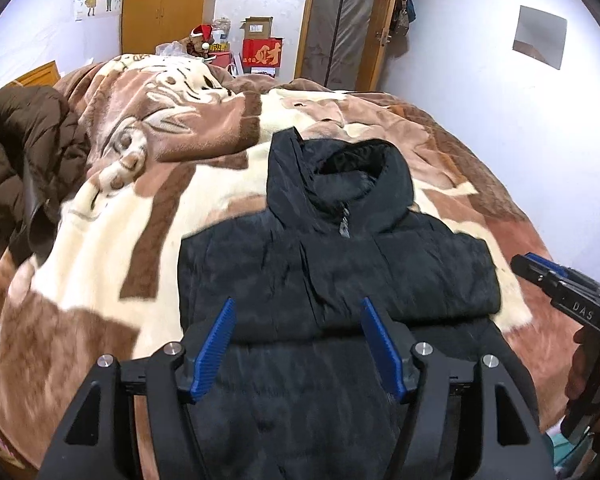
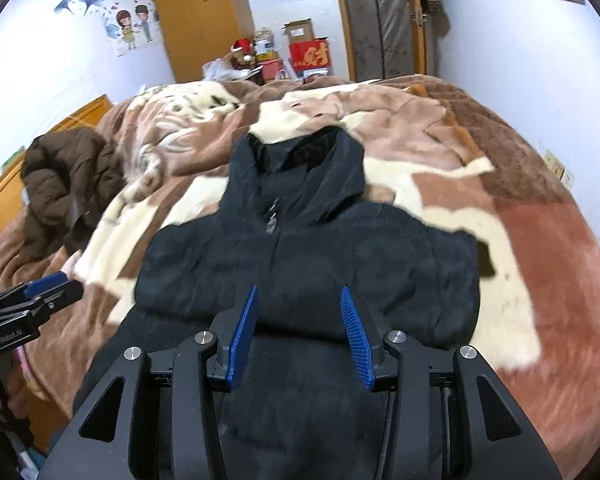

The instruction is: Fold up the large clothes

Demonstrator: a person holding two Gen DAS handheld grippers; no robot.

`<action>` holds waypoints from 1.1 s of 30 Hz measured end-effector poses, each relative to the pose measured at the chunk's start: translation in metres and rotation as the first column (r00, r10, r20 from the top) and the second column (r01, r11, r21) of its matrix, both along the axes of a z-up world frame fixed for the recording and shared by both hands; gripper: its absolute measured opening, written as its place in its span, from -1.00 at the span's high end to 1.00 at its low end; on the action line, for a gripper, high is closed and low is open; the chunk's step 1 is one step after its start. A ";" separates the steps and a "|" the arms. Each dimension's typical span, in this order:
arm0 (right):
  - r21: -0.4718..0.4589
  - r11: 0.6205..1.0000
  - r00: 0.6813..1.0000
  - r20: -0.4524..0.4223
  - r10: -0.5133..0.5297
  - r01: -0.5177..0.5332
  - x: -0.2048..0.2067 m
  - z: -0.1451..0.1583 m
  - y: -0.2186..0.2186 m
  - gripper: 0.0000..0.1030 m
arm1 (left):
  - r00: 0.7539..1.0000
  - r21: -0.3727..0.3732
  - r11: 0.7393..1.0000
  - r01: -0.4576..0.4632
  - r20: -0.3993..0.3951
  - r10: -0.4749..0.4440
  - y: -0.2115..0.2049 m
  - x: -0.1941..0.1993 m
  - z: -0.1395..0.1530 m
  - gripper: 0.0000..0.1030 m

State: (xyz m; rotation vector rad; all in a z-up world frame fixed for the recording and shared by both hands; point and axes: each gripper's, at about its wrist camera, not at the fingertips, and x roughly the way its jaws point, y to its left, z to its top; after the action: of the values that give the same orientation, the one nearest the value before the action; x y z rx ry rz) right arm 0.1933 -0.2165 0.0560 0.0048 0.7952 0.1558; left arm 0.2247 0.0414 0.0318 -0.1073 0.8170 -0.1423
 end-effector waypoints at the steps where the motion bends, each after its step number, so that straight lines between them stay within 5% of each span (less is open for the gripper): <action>1: -0.004 1.000 1.000 -0.004 -0.006 0.006 0.012 0.000 -0.001 0.15 | 1.000 0.004 1.000 0.001 0.002 -0.001 0.000 0.011 0.000 -0.31; 10: -0.014 1.000 0.997 -0.077 -0.014 0.013 0.126 -0.015 -0.019 0.15 | 1.000 -0.022 1.000 -0.002 -0.002 0.002 0.001 0.129 -0.011 -0.31; 28: 0.153 0.987 0.976 -0.216 -0.018 0.053 0.311 -0.096 -0.052 0.09 | 0.985 -0.046 0.996 -0.072 -0.158 0.064 -0.011 0.330 -0.125 -0.31; 29: 0.171 0.984 0.972 -0.235 -0.016 0.058 0.316 -0.103 -0.053 0.09 | 0.984 -0.052 0.996 -0.075 -0.165 0.066 -0.012 0.332 -0.130 -0.27; 31: 0.176 0.983 0.965 -0.263 -0.008 0.056 0.322 -0.111 -0.052 0.12 | 0.982 -0.089 0.995 -0.055 -0.183 0.038 -0.019 0.336 -0.141 0.58; 32: 0.186 0.982 0.967 -0.256 0.008 0.041 0.321 -0.112 -0.050 0.58 | 0.981 -0.093 0.995 -0.047 -0.193 0.028 -0.021 0.336 -0.144 0.69; 33: 0.189 0.981 0.969 -0.248 0.016 0.032 0.319 -0.109 -0.048 0.79 | 0.985 -0.085 0.996 -0.036 -0.174 0.021 -0.024 0.331 -0.142 0.78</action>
State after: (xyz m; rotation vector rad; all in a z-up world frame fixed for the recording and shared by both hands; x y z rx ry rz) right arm 0.5122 -0.2646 -0.0527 0.2135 1.0285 0.2271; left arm 0.5561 0.0171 -0.1106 -0.2167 0.9820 -0.1432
